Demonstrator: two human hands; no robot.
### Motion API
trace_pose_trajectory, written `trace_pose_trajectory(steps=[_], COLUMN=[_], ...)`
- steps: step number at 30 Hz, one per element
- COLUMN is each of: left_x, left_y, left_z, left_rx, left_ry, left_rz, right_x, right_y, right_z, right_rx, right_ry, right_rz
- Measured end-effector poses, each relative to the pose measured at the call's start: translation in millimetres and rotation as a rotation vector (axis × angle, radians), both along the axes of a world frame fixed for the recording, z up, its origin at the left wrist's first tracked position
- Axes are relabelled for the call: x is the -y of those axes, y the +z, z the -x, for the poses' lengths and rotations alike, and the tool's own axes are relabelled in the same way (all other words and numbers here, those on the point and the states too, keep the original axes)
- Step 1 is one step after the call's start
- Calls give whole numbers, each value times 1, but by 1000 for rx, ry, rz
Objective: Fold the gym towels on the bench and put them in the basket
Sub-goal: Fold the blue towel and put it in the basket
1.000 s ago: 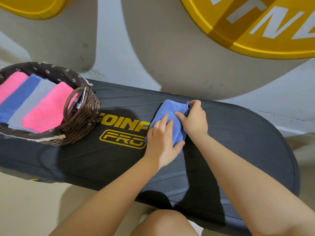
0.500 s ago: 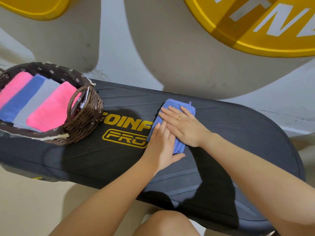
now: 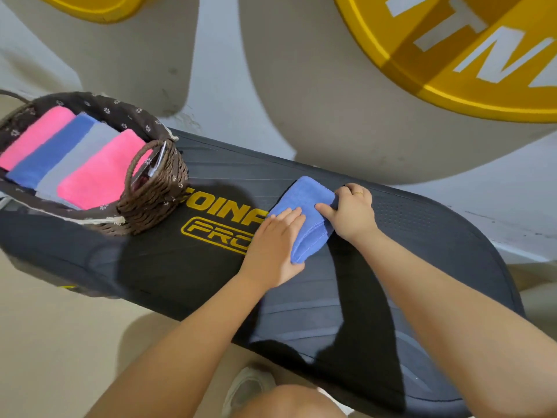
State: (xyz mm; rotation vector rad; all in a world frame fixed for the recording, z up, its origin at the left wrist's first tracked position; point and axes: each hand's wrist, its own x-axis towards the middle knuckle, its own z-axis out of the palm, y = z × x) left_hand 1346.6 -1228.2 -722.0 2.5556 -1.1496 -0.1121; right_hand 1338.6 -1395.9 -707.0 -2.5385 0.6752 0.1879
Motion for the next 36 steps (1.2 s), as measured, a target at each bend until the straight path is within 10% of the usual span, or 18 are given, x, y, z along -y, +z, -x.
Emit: trace_pose_trajectory(steps=[10, 17, 25, 31, 36], left_x=[-64, -117, -172, -188, -203], left_y=[60, 108, 132, 118, 111], left_z=[53, 34, -39, -57, -65], left_rx=[-721, -878, -1052, -1174, -1212], left_ry=[486, 658, 831, 745, 464], left_rz=[869, 1192, 1564, 1798, 1754], right_x=[-23, -88, -147, -211, -223], right_y=[59, 96, 126, 129, 129], right_z=[34, 17, -45, -73, -87], right_rx=[214, -74, 176, -3, 215], right_ry=[97, -114, -66, -60, -88], right_rz=[-844, -1364, -1789, -1636, -1366])
